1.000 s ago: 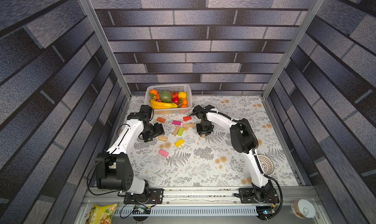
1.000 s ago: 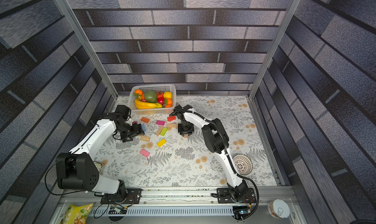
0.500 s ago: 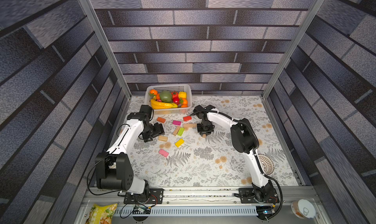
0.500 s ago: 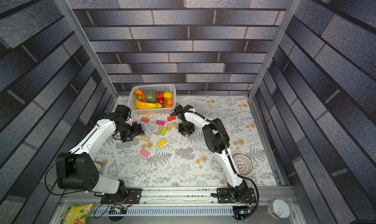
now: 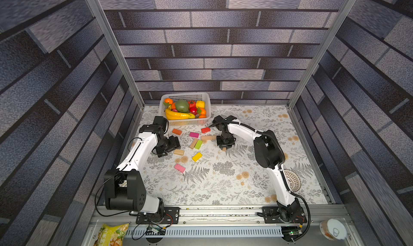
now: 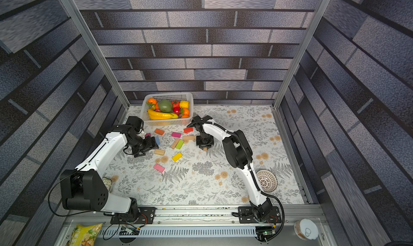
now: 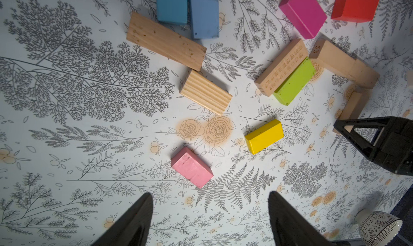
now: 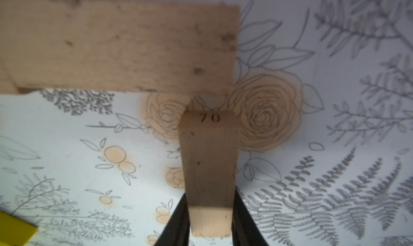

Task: Assemble the number 7 with building blocks
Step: Assemble the building block at the center of the board.

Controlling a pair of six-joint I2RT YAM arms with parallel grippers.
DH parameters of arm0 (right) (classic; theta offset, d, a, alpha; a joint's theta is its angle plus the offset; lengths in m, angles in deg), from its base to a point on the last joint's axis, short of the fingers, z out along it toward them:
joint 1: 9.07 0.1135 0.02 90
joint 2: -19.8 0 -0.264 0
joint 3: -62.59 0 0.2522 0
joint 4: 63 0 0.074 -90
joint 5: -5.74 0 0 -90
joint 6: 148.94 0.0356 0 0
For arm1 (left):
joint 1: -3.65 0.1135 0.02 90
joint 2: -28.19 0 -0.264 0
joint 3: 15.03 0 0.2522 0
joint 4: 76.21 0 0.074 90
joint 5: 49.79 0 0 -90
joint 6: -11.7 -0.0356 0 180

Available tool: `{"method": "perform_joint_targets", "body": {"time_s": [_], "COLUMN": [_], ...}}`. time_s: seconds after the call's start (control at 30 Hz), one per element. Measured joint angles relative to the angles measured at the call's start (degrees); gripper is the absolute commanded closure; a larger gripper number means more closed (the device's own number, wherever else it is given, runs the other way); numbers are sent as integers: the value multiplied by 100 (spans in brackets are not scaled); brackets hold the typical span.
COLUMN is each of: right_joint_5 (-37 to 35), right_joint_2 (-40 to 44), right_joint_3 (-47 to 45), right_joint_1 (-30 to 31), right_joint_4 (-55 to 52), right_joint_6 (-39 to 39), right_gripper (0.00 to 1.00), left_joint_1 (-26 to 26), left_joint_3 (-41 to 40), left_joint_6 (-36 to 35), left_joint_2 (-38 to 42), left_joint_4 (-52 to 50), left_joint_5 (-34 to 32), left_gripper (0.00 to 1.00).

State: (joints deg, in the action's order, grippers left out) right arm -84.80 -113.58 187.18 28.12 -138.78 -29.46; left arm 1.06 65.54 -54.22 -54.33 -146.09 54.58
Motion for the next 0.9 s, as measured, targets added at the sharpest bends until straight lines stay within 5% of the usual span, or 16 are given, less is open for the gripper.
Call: {"method": "perform_joint_targets", "body": {"time_s": [0.9], "right_joint_5": [192], "right_joint_2": [-15], "right_joint_3": [57], "right_joint_1": [-9], "right_joint_4": [35], "right_joint_6": [-118], "right_gripper": [69], "left_joint_1": [0], "left_joint_3": [-33], "left_joint_6": [0], "left_joint_2": [9], "left_joint_4": [4], "left_joint_5": [0], "left_gripper": [15]}}
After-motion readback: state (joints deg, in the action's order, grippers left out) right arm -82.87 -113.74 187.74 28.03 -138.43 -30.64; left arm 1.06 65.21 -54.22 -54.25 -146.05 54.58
